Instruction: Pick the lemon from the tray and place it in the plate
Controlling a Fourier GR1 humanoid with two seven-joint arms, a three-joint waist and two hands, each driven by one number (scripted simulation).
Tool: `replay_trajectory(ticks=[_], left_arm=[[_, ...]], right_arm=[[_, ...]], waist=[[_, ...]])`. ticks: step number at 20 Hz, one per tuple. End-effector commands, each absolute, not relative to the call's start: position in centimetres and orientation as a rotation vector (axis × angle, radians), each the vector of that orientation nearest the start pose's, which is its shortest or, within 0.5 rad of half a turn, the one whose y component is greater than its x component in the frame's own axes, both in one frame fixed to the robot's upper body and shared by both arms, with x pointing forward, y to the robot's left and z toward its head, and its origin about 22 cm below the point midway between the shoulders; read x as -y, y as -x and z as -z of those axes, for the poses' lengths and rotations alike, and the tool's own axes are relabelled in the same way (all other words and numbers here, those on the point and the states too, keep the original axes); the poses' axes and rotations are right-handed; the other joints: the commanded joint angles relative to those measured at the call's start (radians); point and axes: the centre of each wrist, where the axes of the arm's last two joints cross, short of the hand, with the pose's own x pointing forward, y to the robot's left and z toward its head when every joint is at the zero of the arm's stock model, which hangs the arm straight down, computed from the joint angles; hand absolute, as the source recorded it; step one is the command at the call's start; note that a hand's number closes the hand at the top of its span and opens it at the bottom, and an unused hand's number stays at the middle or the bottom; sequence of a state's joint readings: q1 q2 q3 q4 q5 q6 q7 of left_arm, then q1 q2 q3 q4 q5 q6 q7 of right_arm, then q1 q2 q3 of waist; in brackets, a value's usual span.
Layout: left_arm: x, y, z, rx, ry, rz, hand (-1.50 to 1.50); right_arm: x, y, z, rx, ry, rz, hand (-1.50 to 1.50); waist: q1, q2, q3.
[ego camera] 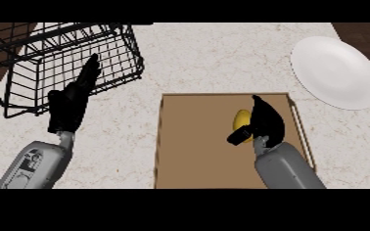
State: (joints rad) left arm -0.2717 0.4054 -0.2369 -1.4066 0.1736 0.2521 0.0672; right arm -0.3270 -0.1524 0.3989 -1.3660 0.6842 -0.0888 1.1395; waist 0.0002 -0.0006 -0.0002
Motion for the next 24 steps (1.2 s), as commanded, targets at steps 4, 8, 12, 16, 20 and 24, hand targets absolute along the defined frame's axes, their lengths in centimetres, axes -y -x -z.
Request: replay_trajectory(ticks=[4, 8, 12, 16, 20, 24], left_arm=[[-24.7, -30.9, -4.5, 1.563, -0.237, 0.197, 0.00], [-24.9, -30.2, -2.5, 1.569, -0.234, 0.217, 0.00], [-27.2, -31.0, -2.3, 1.545, -0.207, 0.224, 0.00], [-25.8, -30.3, -3.9, 1.560, -0.237, 0.196, 0.00], [-26.8, -29.7, -3.3, 1.548, -0.248, 0.171, 0.00], [-27.5, -29.4, -3.3, 1.551, -0.282, 0.167, 0.00]], right_arm=[[15.2, -28.4, -0.4, 0.602, 0.959, -0.540, 1.50], [14.4, -27.8, -1.3, 0.630, 0.967, -0.511, 1.50], [15.6, -28.5, -2.7, 0.684, 1.025, -0.488, 1.50], [31.7, -27.8, -3.5, 0.759, 1.112, -0.618, 1.50], [38.8, -26.3, -5.6, 0.797, 1.181, -0.718, 1.50], [44.5, -26.0, -11.1, 1.051, 1.297, -0.668, 1.50]], waist=[[-0.003, 0.000, 0.000], [-0.004, 0.000, 0.000], [-0.005, 0.001, 0.000], [-0.035, 0.000, 0.005], [-0.073, -0.003, 0.012], [-0.068, -0.009, 0.013]])
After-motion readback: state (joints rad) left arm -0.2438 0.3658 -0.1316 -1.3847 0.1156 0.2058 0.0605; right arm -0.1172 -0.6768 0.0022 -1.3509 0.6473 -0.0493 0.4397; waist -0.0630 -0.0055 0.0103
